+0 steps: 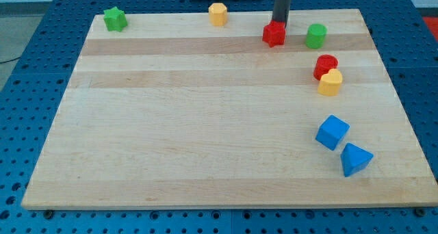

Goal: Push the green circle towards the top right

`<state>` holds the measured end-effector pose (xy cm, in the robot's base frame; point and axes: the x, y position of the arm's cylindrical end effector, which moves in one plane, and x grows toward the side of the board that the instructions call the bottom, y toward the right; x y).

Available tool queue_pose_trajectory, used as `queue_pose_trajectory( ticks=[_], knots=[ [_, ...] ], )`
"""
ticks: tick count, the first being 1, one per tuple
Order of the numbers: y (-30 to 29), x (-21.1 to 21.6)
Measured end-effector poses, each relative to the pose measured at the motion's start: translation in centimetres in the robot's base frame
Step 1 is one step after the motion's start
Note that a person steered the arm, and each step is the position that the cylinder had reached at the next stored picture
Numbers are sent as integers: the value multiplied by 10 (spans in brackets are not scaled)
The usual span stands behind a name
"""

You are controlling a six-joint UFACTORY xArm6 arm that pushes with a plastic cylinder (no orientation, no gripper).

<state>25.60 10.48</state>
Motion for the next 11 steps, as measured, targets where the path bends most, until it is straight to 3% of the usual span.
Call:
queue_pose_trajectory(
  ticks=[2,4,11],
  knots=[
    [-4,62],
    [46,77],
    [73,-4]
  ],
)
